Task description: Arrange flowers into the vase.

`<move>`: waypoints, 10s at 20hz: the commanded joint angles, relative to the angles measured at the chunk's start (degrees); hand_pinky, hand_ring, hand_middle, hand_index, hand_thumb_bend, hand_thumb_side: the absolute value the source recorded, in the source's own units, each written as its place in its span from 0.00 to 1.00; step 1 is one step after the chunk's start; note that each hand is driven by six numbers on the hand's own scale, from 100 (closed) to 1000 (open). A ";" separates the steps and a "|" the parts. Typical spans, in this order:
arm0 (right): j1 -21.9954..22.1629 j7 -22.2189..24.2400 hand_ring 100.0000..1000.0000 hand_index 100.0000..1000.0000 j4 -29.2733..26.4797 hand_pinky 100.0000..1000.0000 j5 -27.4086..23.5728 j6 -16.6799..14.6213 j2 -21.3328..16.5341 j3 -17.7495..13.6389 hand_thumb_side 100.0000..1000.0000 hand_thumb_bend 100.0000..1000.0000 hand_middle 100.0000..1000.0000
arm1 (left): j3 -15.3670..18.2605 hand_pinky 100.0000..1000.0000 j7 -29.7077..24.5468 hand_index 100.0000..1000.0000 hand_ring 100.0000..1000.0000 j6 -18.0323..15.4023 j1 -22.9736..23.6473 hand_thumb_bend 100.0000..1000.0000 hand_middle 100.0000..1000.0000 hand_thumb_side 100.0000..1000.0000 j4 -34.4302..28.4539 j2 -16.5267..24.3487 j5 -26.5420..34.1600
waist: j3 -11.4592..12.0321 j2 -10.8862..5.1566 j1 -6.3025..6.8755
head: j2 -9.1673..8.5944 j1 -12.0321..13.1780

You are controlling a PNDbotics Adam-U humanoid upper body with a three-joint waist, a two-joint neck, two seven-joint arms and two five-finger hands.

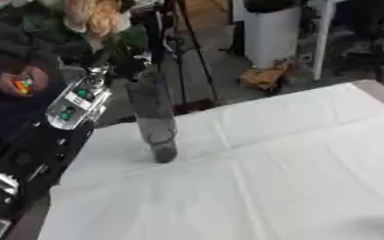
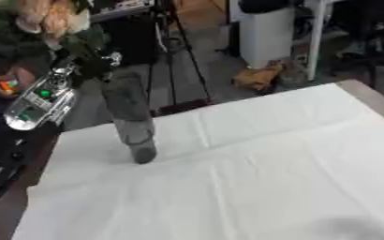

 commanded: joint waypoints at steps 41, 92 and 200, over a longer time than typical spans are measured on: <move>-0.43 0.05 0.56 0.78 -1.12 0.45 0.20 0.17 -1.53 -0.26 0.70 0.80 0.54 | 1.23 0.83 -14.57 0.62 0.64 3.14 -1.65 0.15 0.59 0.34 -1.53 2.81 -20.72 | 0.76 -0.16 0.01 | -0.02 -0.06; -0.50 0.05 0.57 0.78 -0.75 0.45 0.42 -0.08 -1.21 -0.45 0.71 0.80 0.54 | 2.58 0.86 -11.88 0.81 0.67 3.91 0.18 1.00 0.65 0.83 3.45 2.72 -20.48 | 1.24 0.22 -0.49 | -0.15 -0.12; 0.02 0.05 0.57 0.78 -0.54 0.46 0.34 0.00 0.51 -2.27 0.71 0.79 0.53 | 10.45 0.87 -6.45 0.88 0.70 0.43 27.86 1.00 0.70 0.82 -28.50 11.26 -14.83 | 6.74 1.05 -3.48 | -5.78 -5.92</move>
